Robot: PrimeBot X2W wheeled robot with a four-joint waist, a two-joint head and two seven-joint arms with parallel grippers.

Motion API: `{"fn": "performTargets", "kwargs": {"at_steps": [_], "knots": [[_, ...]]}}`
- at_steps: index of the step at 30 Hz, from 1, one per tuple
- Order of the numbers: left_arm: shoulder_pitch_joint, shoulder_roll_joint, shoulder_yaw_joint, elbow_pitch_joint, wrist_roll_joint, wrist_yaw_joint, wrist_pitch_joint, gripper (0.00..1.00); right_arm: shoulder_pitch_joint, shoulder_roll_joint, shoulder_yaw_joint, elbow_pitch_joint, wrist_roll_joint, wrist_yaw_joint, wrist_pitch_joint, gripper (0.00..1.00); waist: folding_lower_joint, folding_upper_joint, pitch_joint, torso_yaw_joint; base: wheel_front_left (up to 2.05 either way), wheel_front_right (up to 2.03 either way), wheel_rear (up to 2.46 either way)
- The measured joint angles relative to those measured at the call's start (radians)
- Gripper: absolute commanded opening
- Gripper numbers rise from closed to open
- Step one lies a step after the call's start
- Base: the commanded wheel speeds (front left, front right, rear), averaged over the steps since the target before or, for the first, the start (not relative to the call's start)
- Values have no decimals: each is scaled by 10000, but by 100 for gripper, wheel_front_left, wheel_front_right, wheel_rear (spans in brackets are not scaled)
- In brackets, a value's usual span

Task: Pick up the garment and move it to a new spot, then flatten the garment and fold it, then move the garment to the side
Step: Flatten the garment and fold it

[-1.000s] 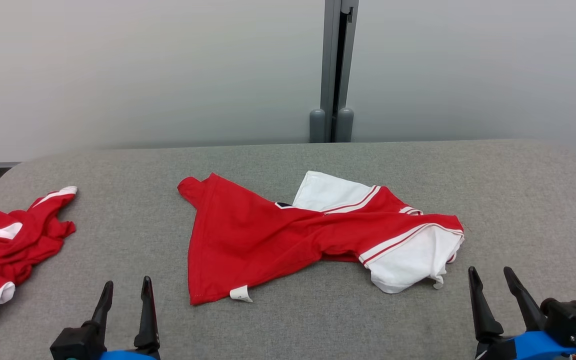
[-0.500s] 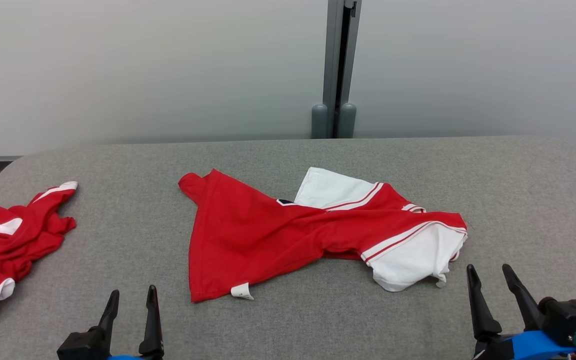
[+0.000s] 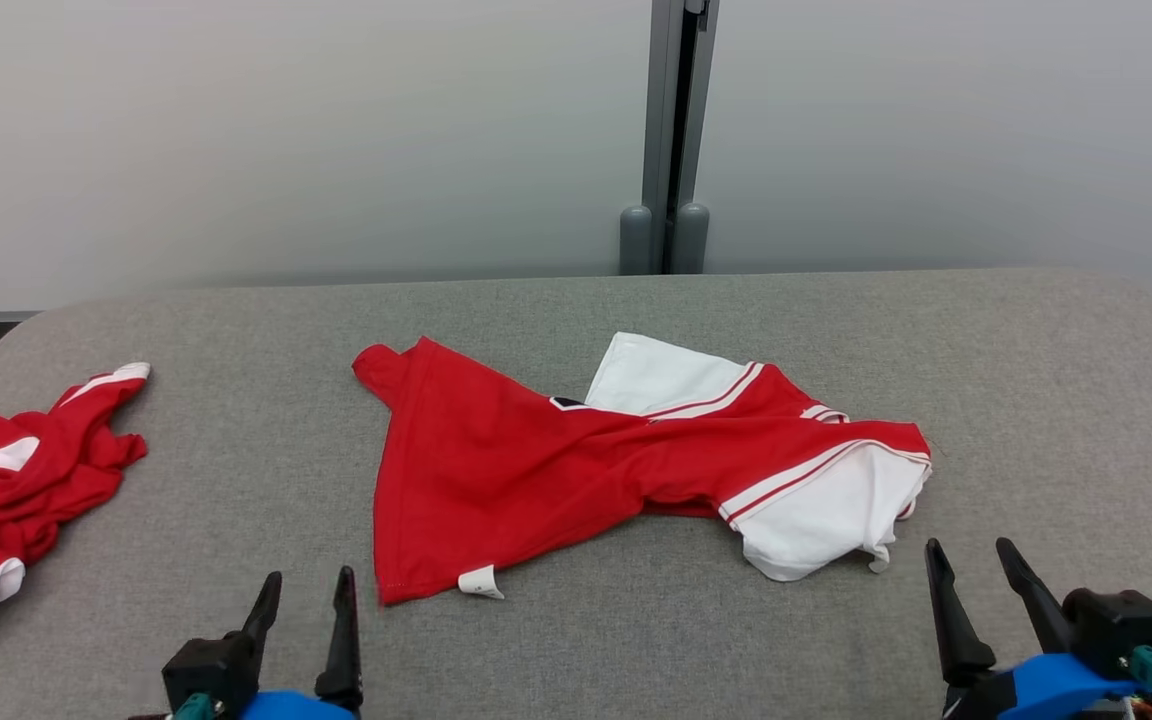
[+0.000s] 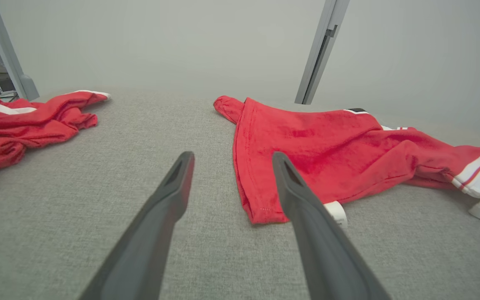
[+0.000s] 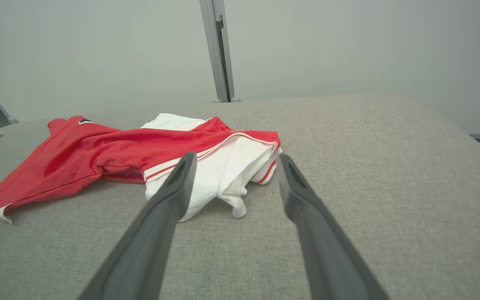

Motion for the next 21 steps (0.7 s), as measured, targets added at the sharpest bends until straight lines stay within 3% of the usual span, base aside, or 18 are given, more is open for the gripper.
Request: {"fn": "performTargets", "kwargs": {"at_steps": [9, 15, 18, 21], "knots": [[-992, -309, -681, 1411, -198, -58, 1499, 100, -878, 0, 357, 1112, -527, 0, 930, 100, 0, 0, 367, -138, 0, 0, 0], [-1980, -458, -819, 2495, -341, 259, 2006, 100, -1832, 4, 500, 2382, -1233, 0, 1166, 100, 1, 3, 818, -240, 0, 0, 0], [-2452, -487, -679, 3080, -422, 731, 2082, 100, -2153, -2, 573, 2989, -1244, 0, 1024, 100, 1, 3, 997, -224, 0, 0, 0], [-2715, -499, -667, 3574, -568, 901, 2284, 100, -2411, 4, 614, 3436, -1266, 0, 838, 100, 1, 3, 1144, -221, 0, 0, 0]]}}
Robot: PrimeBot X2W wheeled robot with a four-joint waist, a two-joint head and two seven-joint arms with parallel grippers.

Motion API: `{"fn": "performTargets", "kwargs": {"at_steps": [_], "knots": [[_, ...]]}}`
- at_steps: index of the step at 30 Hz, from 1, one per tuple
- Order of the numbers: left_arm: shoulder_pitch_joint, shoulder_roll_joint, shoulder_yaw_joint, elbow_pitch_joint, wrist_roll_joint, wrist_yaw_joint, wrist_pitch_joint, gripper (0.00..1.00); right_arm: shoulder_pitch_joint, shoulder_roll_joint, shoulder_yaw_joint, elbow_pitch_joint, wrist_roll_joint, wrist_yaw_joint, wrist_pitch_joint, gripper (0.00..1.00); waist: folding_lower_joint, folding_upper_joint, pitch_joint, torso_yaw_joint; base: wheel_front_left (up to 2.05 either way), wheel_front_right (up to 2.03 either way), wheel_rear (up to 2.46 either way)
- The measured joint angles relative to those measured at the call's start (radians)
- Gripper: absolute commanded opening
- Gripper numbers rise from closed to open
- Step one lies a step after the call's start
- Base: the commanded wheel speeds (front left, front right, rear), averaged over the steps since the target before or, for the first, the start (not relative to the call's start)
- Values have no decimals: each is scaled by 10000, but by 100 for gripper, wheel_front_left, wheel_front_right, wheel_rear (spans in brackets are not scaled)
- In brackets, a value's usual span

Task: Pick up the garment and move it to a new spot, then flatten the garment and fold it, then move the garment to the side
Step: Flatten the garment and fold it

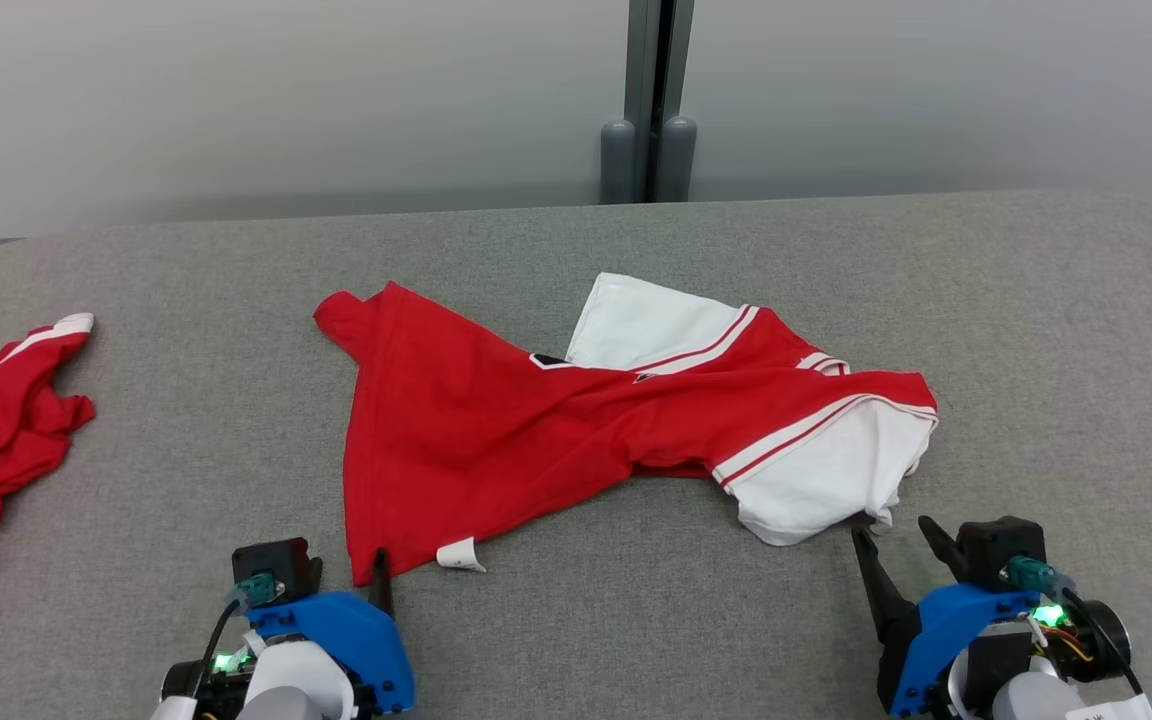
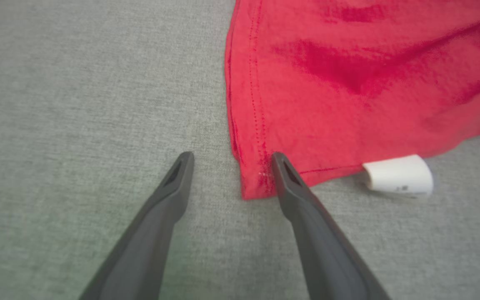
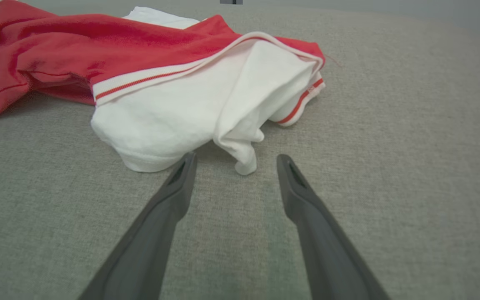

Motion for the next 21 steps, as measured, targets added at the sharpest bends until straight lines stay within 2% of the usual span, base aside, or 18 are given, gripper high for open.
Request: {"fn": "performTargets", "kwargs": {"at_steps": [4, 6, 12, 15, 19, 20, 21], "knots": [[-360, -23, -128, 389, -173, -86, 92, 100, -270, -2, 65, 416, -8, 0, -219, 100, -2, -1, 169, -22, 0, 0, 0], [-481, -21, -182, 535, -205, -117, 88, 2, -444, -4, 130, 598, -96, 0, -313, 100, -1, 0, 256, -48, 0, 0, 0], [-825, -31, -301, 895, -431, -267, 50, 0, -1066, -2, 328, 1256, -765, 0, -428, 100, -2, -3, 550, -88, 0, 0, 0], [-963, -31, -420, 1001, -523, -295, -121, 0, -1370, -4, 84, 1578, -1325, 0, -502, 100, -2, -3, 683, -55, 0, 0, 0], [-1128, -35, -570, 1106, -623, -378, -372, 0, -1605, -6, -184, 1973, -1490, 0, -623, 100, -2, -3, 805, 32, 0, 0, 0], [-1160, -36, -596, 1139, -665, -382, -441, 0, -1657, -6, -182, 2059, -1488, 0, -702, 82, -2, -3, 824, 49, 0, 0, 0], [-1196, -36, -619, 1164, -708, -412, -506, 0, -1697, -2, -161, 2128, -1488, 0, -771, 15, -2, -3, 839, 65, 0, 0, 0]]}}
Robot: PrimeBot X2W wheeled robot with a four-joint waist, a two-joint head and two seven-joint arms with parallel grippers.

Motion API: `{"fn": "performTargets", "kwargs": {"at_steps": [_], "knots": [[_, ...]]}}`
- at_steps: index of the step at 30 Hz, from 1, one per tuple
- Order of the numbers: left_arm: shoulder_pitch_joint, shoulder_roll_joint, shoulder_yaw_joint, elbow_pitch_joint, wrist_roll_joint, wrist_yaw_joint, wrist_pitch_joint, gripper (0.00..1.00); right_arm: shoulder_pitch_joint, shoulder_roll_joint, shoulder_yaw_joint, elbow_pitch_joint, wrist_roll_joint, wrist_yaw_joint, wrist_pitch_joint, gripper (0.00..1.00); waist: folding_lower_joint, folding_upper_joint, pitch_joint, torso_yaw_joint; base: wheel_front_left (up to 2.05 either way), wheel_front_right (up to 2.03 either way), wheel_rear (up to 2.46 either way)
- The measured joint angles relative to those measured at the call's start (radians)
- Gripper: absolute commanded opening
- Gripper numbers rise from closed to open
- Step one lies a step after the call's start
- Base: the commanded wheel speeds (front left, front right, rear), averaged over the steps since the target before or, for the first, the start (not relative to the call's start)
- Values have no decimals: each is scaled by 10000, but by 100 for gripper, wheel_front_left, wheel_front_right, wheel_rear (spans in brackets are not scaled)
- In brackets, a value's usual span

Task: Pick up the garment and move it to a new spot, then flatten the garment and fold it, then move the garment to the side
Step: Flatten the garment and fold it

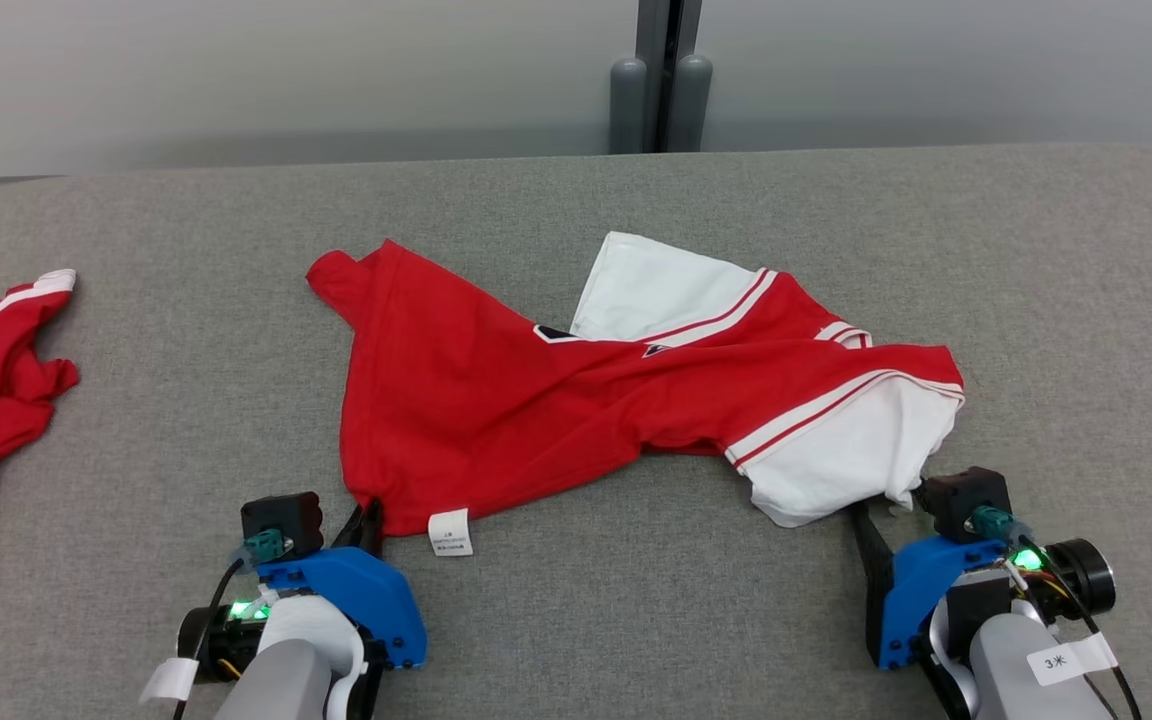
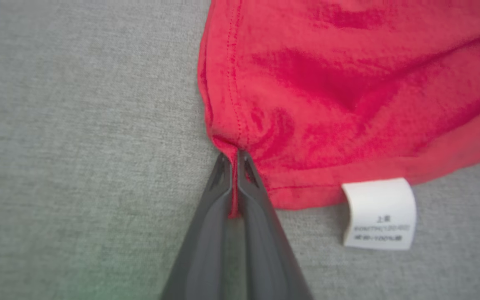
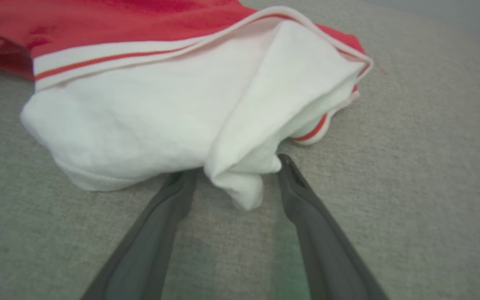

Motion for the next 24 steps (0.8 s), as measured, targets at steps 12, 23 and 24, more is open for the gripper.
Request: {"fn": "performTargets", "kwargs": {"at_steps": [12, 23, 24], "knots": [[360, -50, -82, -570, -1097, -504, -1538, 0, 884, 2, 414, -1551, 1902, 0, -464, 0, 1, 1, -451, -35, 0, 0, 0], [2071, 69, 688, -4800, -2878, -915, -1918, 0, 3302, 4, 366, -6776, 5356, 0, 2096, 0, -1, 0, -1205, -361, 0, 0, 0], [2244, 121, 704, -5281, -3055, -917, -1804, 0, 3458, 2, 272, -7164, 5618, 0, 2247, 0, -1, 0, -1255, -368, 0, 0, 0]]}}
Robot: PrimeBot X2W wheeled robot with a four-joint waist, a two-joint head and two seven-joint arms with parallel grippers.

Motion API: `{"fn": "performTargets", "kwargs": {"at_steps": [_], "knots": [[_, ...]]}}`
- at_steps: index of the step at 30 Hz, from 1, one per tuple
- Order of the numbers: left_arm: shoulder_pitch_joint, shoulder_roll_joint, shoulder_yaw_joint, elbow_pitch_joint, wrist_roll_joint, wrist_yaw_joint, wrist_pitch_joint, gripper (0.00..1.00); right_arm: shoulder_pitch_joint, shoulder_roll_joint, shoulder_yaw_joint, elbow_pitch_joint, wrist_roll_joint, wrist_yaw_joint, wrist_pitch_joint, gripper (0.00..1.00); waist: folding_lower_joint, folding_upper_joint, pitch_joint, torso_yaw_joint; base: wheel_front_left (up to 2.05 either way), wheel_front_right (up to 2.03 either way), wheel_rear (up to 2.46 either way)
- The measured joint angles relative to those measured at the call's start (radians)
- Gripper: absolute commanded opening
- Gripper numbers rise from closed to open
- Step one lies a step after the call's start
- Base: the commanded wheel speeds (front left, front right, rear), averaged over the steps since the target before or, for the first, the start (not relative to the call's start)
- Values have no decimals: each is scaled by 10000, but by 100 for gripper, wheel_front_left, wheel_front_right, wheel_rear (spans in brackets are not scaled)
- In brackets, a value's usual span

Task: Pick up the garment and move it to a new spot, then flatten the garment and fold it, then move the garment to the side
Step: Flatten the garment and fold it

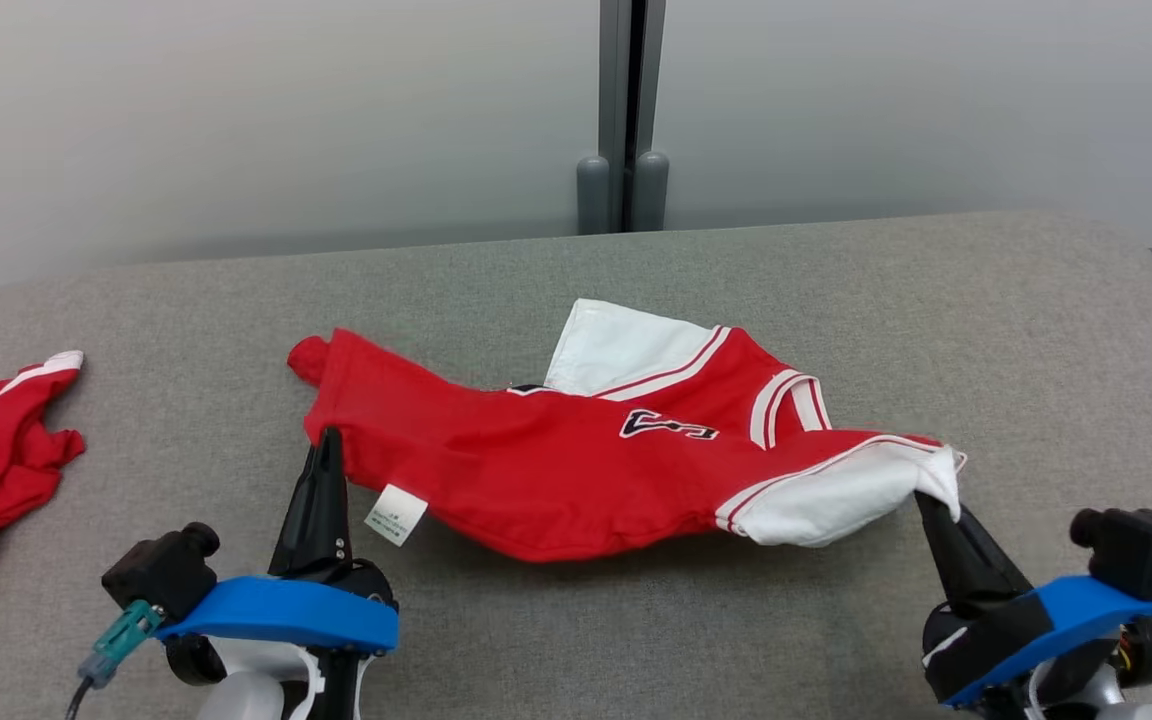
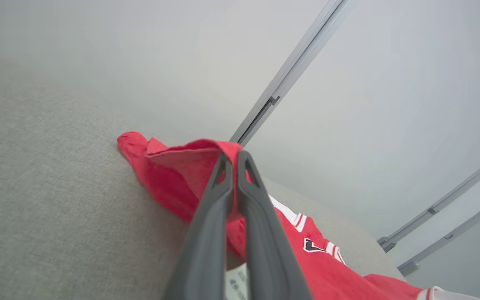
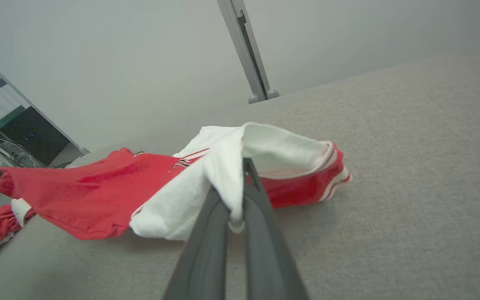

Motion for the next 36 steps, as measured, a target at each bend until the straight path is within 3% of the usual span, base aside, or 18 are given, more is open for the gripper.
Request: {"fn": "performTargets", "kwargs": {"at_steps": [7, 17, 22, 28, 36], "knots": [[714, 113, 272, -3381, -1174, 10, 959, 0, 491, 0, -721, -2345, 1941, -2, 671, 0, 0, 0, 3, 42, 0, 0, 0], [-892, 629, 339, -6707, -2385, 391, 3083, 0, -1145, -207, -1827, -5478, 1825, -2, 2010, 0, 3, 1, 742, 20, 0, 0, 0], [-1884, 796, 395, -7894, -3066, 909, 4128, 0, -2254, -677, -2128, -6366, 1804, -2, 2855, 0, 2, 0, 955, -89, 0, 0, 0], [-2882, 907, 612, -7917, -3657, 1528, 4939, 0, -3914, -1687, -1898, -5747, 1168, -2, 3302, 0, 2, 0, 1579, -284, 0, 0, 0], [-5502, 1300, 974, -5683, -3465, 1866, 5281, 0, -7529, -2027, -1231, -2138, 1335, -2, 2694, 0, 3, 2, 3220, -645, 0, 0, 0]]}}
